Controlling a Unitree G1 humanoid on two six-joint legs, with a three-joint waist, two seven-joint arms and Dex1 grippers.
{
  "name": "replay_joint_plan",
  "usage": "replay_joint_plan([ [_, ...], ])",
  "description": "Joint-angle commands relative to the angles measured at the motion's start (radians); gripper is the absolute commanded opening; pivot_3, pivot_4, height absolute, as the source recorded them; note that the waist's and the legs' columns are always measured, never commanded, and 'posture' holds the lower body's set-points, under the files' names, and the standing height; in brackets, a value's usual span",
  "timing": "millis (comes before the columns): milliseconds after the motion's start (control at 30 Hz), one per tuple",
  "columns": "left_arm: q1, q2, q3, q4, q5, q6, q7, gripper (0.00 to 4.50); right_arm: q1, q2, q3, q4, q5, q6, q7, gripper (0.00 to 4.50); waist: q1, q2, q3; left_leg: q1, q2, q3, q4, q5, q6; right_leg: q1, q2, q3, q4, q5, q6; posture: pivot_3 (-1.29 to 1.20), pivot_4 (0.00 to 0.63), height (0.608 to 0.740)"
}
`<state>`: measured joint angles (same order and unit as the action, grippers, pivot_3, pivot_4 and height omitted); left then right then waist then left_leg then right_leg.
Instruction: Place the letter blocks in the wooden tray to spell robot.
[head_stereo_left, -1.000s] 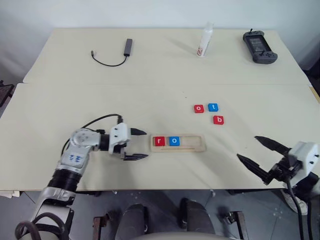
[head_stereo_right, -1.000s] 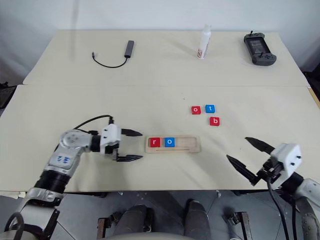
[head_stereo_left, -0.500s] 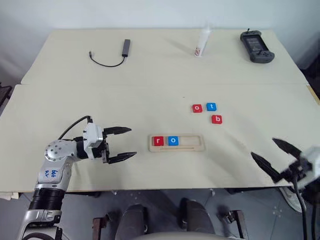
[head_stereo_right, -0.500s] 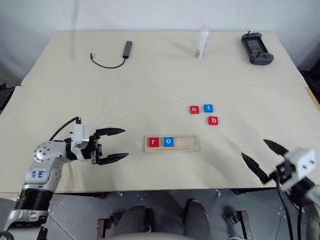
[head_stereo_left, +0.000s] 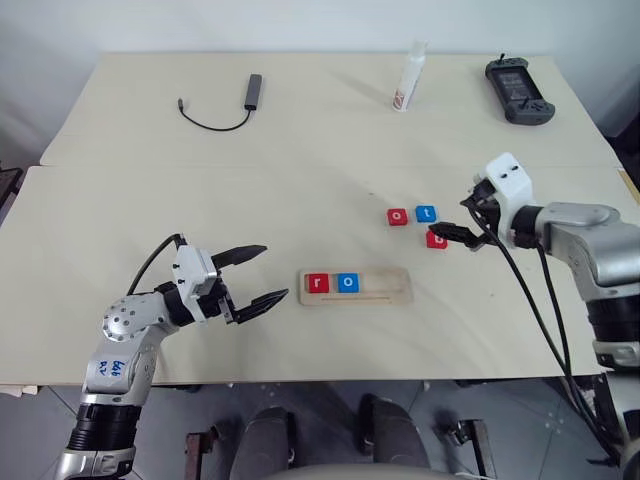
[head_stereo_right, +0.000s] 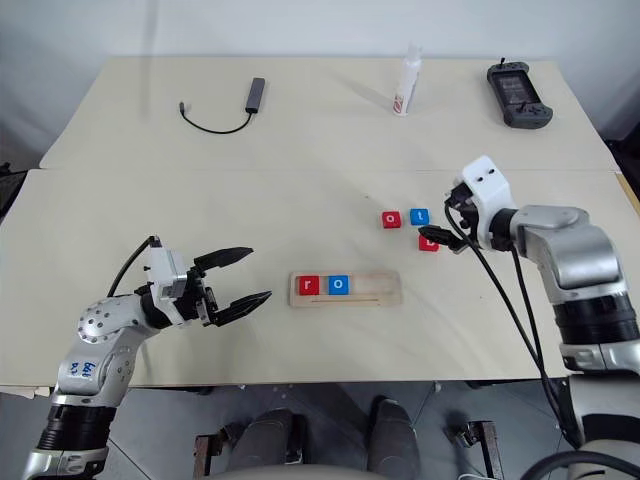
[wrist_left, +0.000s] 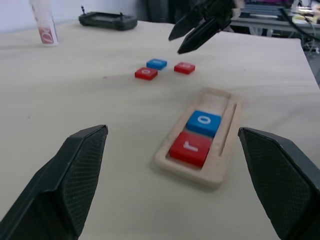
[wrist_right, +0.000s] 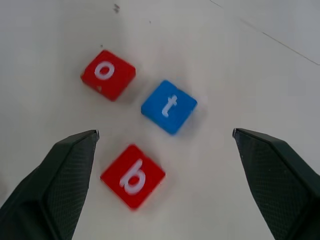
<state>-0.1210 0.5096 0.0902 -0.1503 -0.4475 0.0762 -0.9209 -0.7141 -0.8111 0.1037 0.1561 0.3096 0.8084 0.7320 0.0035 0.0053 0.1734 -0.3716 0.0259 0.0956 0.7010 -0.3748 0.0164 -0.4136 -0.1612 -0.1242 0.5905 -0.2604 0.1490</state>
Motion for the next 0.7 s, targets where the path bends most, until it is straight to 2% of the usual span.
replay_joint_plan([
  [33,0.022,-0.001,0.012,-0.055,-0.001,0.005,0.032,4.44,-0.028,0.005,-0.008,0.021,-0.034,-0.005,0.006,4.5,-0.003,0.0,0.0,0.0,0.0,0.0,0.0,0.0,0.0,0.0,0.0,-0.001,0.0,0.0,0.0,0.0,0.15,0.74],
  [300,0.034,0.005,0.005,-0.067,0.008,0.004,0.046,4.44,-0.054,0.053,-0.022,-0.009,-0.021,0.052,0.023,4.5,-0.008,0.0,0.0,0.001,0.001,0.001,0.0,0.0,-0.001,0.0,0.0,0.0,0.0,0.0,0.0,0.0,0.15,0.74],
  [700,0.017,0.013,-0.015,-0.057,0.034,-0.007,0.038,4.44,-0.111,0.261,-0.02,-0.106,-0.038,0.233,-0.16,4.5,-0.006,0.0,0.0,0.001,0.001,0.001,0.0,0.001,-0.001,0.0,0.001,-0.001,0.001,0.0,0.0,0.0,0.15,0.74],
])
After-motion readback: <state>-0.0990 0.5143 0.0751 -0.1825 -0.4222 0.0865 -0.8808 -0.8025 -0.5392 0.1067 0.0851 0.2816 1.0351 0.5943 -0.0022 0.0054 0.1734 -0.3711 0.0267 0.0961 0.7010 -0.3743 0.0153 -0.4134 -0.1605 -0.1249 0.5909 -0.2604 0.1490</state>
